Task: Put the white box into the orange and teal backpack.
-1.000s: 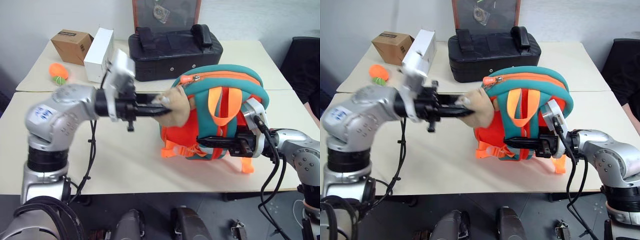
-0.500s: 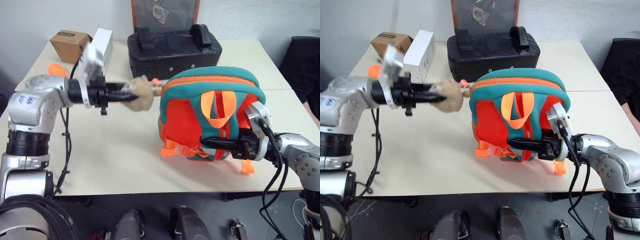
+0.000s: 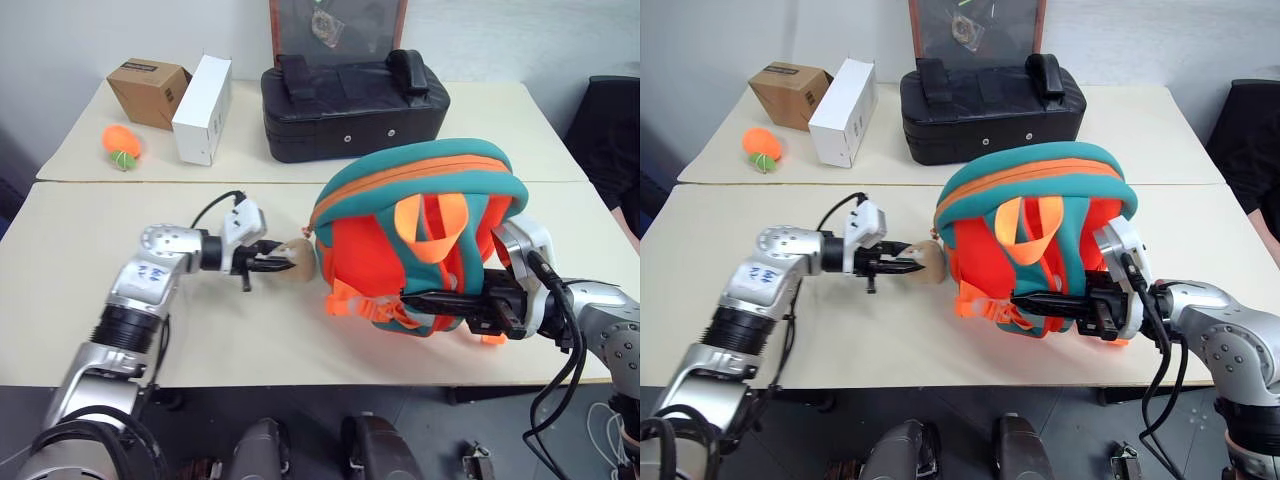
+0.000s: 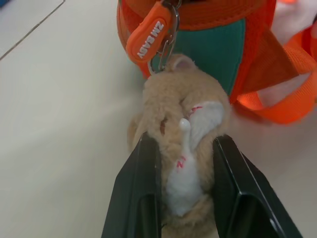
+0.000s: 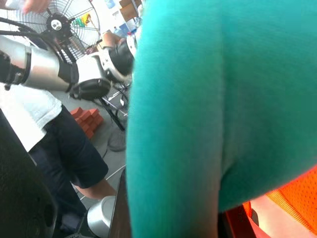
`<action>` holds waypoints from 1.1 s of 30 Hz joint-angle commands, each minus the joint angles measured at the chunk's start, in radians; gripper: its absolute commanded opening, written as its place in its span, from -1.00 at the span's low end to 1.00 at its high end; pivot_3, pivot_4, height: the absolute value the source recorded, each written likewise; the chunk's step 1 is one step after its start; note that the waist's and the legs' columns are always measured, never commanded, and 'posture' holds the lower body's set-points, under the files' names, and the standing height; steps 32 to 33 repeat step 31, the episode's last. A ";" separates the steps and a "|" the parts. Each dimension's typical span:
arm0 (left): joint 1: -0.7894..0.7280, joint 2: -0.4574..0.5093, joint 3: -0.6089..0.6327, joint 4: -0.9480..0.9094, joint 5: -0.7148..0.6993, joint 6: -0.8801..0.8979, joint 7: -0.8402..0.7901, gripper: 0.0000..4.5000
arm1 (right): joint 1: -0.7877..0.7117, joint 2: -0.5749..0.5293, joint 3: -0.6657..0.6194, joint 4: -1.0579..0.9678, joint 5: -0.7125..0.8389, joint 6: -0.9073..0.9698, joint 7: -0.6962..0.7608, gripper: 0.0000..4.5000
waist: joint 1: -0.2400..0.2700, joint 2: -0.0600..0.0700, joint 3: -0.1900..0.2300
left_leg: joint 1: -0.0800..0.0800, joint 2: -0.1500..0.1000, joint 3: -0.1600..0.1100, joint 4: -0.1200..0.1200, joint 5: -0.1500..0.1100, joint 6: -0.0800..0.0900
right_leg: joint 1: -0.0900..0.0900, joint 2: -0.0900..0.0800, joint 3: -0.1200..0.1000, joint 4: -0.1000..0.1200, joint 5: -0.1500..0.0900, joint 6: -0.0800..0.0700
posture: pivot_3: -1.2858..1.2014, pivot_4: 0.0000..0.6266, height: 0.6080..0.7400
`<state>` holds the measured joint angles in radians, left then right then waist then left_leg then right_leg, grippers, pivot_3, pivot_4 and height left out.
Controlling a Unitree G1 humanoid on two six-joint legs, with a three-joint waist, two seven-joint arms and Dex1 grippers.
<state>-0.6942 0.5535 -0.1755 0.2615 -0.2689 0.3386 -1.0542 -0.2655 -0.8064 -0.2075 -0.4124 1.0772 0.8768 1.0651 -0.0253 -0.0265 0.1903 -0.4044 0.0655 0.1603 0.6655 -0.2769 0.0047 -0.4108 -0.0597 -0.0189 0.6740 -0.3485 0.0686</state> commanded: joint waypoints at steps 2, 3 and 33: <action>0.032 -0.031 -0.035 -0.092 0.025 0.039 0.020 -0.58 | 0.007 -0.013 -0.050 -0.080 0.063 -0.009 -0.003 -1.00 | 0.000 0.000 0.000 | 0.000 0.000 0.000 0.000 0.000 0.000 | 0.000 0.000 0.000 0.000 0.000 0.000 | 0.03 -0.52 1.00; 0.039 -0.033 -0.039 -0.100 0.033 0.041 0.023 -0.58 | 0.010 -0.015 -0.054 -0.087 0.071 -0.007 -0.007 -1.00 | 0.000 0.000 0.000 | 0.000 0.000 0.000 0.000 0.000 0.000 | 0.000 0.000 0.000 0.000 0.000 0.000 | 0.03 -0.52 1.00; 0.415 0.490 0.744 -0.572 -0.536 0.611 -0.061 1.00 | 0.179 -0.396 -0.427 0.533 -0.309 -0.213 0.294 0.99 | -0.005 0.000 0.000 | 0.004 0.000 0.000 -0.003 0.000 0.000 | 0.004 0.000 0.000 -0.007 0.000 0.000 | 0.03 -0.52 1.00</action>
